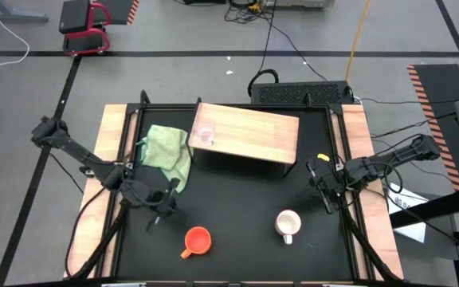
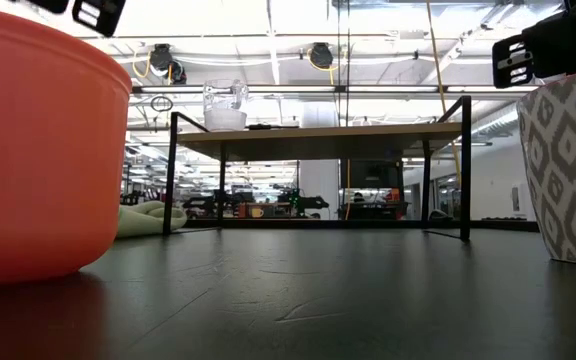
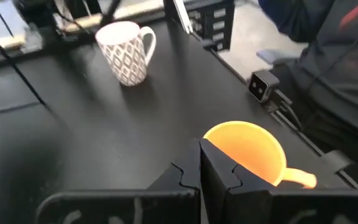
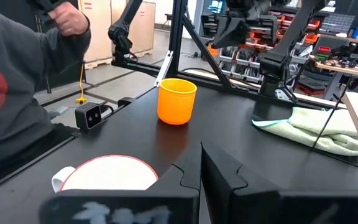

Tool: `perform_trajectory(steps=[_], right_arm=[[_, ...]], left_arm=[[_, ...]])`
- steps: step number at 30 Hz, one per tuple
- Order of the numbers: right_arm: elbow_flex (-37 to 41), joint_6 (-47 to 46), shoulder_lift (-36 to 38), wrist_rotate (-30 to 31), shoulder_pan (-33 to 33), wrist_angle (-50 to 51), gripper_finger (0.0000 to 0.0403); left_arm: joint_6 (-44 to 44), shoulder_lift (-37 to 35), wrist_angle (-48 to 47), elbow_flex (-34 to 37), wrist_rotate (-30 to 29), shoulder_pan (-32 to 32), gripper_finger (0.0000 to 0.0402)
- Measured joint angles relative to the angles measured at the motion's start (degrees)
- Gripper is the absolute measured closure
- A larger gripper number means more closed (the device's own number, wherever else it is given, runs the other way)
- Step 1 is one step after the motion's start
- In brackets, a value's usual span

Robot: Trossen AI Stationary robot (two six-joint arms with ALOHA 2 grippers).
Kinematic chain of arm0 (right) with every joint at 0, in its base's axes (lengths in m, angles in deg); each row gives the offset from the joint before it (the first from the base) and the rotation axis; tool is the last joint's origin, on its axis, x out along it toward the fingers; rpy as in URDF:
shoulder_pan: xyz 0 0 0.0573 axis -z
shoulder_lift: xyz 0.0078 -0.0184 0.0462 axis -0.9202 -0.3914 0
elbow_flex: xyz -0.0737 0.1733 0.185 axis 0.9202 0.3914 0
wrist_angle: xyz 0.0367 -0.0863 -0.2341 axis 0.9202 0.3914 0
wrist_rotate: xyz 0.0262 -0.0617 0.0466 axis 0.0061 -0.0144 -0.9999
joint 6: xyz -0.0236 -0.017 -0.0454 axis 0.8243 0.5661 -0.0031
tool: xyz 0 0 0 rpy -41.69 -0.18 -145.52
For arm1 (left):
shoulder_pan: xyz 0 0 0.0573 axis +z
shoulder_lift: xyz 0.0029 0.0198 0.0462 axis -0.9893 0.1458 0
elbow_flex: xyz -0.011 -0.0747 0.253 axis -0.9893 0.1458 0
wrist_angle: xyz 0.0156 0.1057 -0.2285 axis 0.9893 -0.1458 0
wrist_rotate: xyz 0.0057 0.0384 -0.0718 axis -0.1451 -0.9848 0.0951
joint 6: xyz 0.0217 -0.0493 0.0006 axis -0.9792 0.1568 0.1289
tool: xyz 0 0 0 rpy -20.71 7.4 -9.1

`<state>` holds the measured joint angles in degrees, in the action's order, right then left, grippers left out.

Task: Stack small to large cups/mugs on shelf
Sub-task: Put the orange mug on the shelf

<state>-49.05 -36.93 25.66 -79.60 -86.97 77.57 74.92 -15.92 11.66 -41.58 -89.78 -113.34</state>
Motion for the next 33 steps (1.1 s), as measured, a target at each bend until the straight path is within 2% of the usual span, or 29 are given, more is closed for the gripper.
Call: perform_trajectory(steps=[12, 16, 24, 33], right_arm=[[0.0, -0.1, 0.0, 0.0, 0.0, 0.4, 0.0403], [0.0, 0.0, 0.0, 0.0, 0.0, 0.5, 0.0403], [0.0, 0.0, 0.0, -0.1, 0.0, 1.2, 0.0403], [0.0, -0.2, 0.0, -0.1, 0.0, 1.3, 0.0403]], left_arm=[[10.9, 15.8, -23.4, -18.9, -2.4, -2.3, 0.0401], [11.4, 19.6, -30.3, -24.4, -2.3, -2.3, 0.0401], [11.0, 24.1, -37.5, -33.2, 0.8, -2.3, 0.0401], [10.8, 28.9, -46.0, -39.4, 1.4, -0.2, 0.0398]])
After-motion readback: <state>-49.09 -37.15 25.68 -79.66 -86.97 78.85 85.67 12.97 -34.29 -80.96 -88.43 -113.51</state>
